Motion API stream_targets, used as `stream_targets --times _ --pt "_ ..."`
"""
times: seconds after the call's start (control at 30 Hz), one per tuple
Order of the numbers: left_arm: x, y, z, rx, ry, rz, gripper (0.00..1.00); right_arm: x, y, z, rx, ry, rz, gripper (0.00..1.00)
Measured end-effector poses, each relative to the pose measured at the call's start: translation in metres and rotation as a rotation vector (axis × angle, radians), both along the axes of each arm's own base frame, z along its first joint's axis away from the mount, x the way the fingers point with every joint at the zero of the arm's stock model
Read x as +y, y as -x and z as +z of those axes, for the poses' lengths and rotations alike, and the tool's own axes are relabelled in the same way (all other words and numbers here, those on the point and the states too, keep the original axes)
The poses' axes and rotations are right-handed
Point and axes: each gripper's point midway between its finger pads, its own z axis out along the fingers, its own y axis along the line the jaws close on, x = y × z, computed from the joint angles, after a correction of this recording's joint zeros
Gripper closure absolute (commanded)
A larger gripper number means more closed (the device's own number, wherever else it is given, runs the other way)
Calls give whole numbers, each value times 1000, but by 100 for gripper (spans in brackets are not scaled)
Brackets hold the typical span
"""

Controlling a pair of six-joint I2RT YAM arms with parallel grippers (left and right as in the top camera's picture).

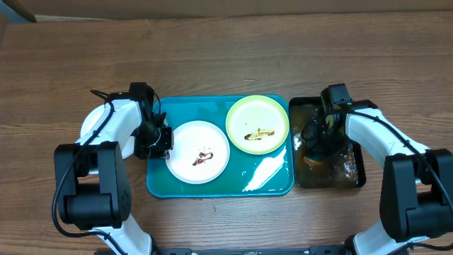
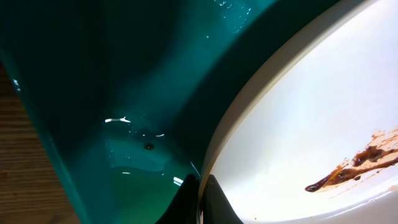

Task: Clean dirty plates on tray and stack at the side
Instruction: 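Lower right gripper into the pan toward the sponge, then carry the sponge with right gripper over to the white plate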

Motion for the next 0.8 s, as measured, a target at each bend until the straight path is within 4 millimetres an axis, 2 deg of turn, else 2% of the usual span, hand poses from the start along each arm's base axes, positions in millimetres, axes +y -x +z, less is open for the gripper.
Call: stream_targets --times 0.17,0.3,0.37,0.43,0.5,0.6,0.8 --pt "0 0 0 0 0 0 96 6 0 16 51 -26 0 96" --pt "0 0 0 0 0 0 96 15 -21 50 7 -63 6 96" --pt "0 0 0 0 0 0 96 24 -36 73 -59 -88 24 96" --pt "0 0 0 -1 1 0 96 36 -41 92 -114 -107 55 96" --pt "0 0 0 -2 1 0 96 55 -39 104 -147 -124 109 96" --pt "0 -1 0 -4 2 0 96 88 -30 109 -163 -150 202 96" --pt "-1 -1 0 -4 5 1 96 179 -12 114 -251 -229 403 96"
